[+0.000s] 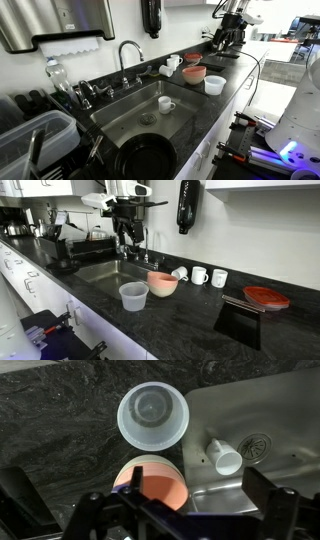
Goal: Pick the pink bowl and put it in the sink
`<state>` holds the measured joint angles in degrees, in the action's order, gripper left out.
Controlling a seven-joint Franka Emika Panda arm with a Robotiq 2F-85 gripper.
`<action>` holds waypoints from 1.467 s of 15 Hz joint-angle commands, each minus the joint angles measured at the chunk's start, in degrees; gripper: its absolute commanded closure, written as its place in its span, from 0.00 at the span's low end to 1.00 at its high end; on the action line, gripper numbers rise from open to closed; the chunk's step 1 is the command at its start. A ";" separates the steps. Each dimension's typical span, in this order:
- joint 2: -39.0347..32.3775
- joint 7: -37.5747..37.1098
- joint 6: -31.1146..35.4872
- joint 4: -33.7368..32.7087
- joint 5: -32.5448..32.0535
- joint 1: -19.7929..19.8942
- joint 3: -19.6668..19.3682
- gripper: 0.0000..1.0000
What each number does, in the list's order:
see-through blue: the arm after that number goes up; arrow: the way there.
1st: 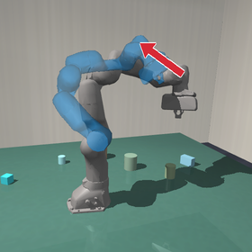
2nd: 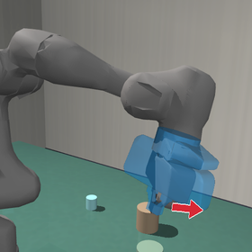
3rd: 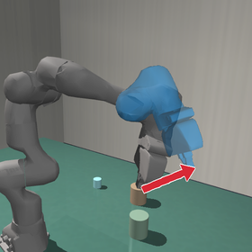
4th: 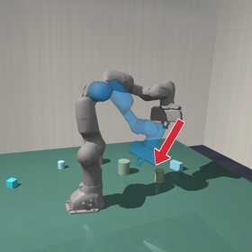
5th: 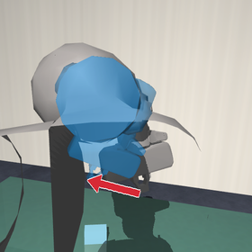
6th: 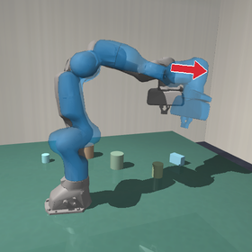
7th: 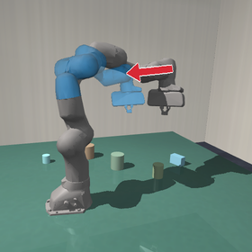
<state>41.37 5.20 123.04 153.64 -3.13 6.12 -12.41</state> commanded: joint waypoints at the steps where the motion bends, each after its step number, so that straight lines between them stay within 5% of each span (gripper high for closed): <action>1: -0.14 0.60 -0.14 -0.12 0.75 0.95 0.86 0.00; 8: -11.02 -20.96 7.67 0.52 8.23 1.95 7.31 0.00; 13: -18.91 -33.54 13.82 0.58 10.69 4.30 8.42 0.00; 22: -18.73 -32.97 13.56 0.90 9.98 4.14 8.32 0.00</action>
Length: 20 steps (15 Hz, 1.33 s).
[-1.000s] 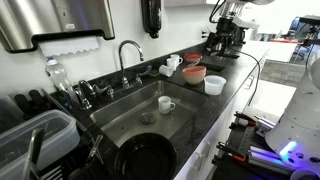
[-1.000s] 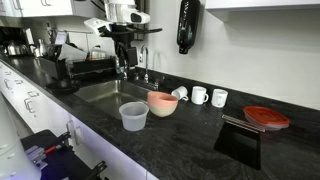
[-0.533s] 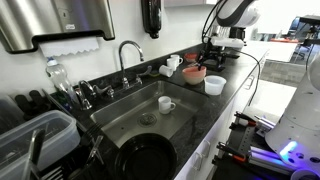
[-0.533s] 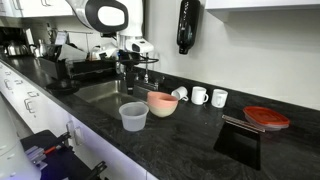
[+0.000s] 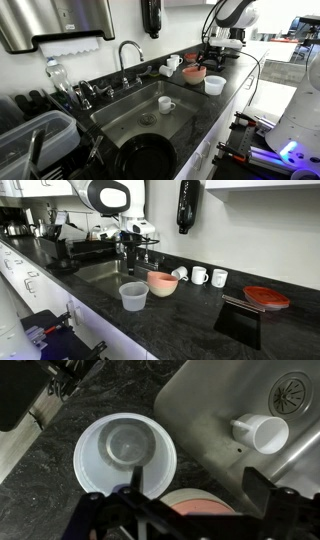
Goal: Pick the pink bowl and put it in the sink
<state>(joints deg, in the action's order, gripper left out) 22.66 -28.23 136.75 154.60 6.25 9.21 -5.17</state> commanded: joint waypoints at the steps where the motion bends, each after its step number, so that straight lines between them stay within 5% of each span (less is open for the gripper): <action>1: -0.29 1.08 -0.06 -0.36 1.33 0.84 0.61 0.00; 11: -8.53 -3.16 -0.09 -8.67 9.83 3.69 -3.70 0.00; 20: -19.07 -11.61 2.66 -14.94 8.91 4.34 -5.62 0.00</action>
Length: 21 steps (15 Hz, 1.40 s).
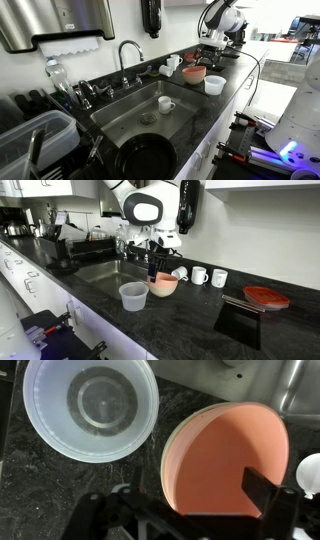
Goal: Pick the pink bowl and put it in the sink
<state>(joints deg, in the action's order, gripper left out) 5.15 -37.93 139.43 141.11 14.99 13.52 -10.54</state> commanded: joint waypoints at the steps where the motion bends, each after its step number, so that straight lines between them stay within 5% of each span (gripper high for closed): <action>1: -1.90 -2.22 -0.17 -1.66 0.34 -0.11 -0.36 0.00; 4: -2.09 -3.53 0.52 -1.50 -0.40 -0.42 -0.20 0.29; 5: -2.06 -3.81 0.54 -1.41 -0.59 -0.45 -0.19 0.31; 14: -2.24 -3.78 0.05 -1.19 -0.60 -0.88 -0.13 0.94; 21: -1.30 -3.51 -0.02 -1.05 -0.63 -0.83 -0.33 0.99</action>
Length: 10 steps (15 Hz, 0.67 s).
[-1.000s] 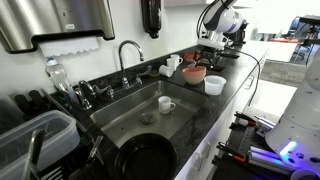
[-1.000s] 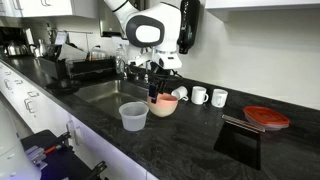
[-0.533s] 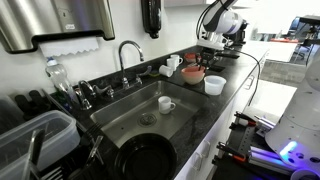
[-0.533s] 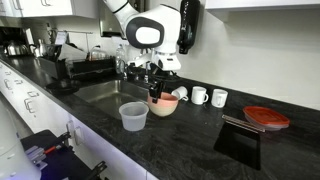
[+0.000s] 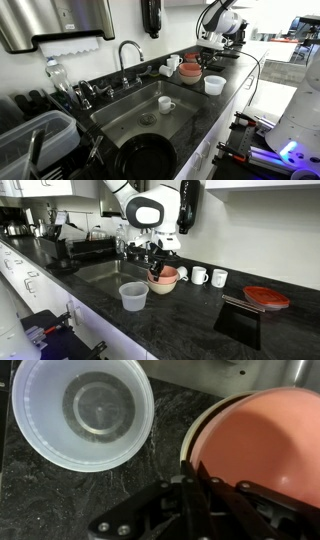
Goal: Pick the pink bowl and put it in the sink
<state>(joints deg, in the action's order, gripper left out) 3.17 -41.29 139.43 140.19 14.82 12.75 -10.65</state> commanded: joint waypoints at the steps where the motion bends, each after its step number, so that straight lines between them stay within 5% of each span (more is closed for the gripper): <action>1: 0.93 -0.04 -0.04 -0.09 -0.48 -0.04 -0.25 0.99; 4: 2.36 0.04 0.38 0.21 -1.17 0.00 -0.11 0.99; 10: 8.49 0.67 4.24 2.57 -12.27 -0.44 2.62 0.99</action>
<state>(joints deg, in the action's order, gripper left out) 8.05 -41.51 141.11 140.36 6.49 12.61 -9.71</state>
